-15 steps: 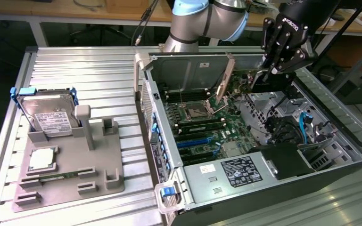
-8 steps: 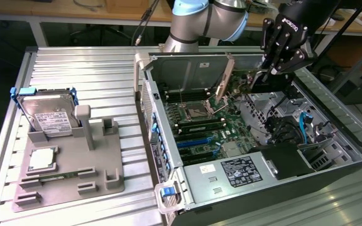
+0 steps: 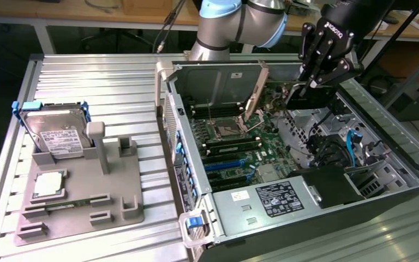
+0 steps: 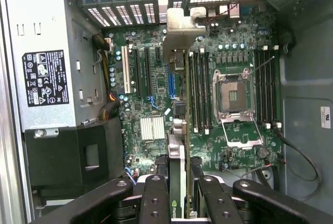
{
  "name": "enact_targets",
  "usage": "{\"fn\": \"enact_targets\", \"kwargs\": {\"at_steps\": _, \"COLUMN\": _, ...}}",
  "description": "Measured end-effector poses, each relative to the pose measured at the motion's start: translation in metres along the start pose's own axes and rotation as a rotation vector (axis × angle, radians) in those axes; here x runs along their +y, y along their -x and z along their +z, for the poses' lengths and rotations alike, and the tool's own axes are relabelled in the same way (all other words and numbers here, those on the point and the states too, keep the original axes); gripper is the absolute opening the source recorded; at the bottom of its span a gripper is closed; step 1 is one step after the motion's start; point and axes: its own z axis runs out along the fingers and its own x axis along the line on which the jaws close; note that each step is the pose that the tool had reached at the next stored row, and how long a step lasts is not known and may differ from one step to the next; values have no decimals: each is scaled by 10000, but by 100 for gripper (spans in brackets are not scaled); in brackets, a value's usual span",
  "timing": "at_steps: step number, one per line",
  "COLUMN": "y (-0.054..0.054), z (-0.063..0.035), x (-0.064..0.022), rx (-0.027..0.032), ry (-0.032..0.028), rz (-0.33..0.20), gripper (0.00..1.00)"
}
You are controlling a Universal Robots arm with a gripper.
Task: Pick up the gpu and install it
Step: 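Insert the gpu into the slot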
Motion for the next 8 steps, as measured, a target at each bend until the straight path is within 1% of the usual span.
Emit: {"fn": "enact_targets", "kwargs": {"at_steps": 8, "y": 1, "z": 2, "x": -1, "rx": -1, "ry": 1, "rz": 16, "gripper": 27}}
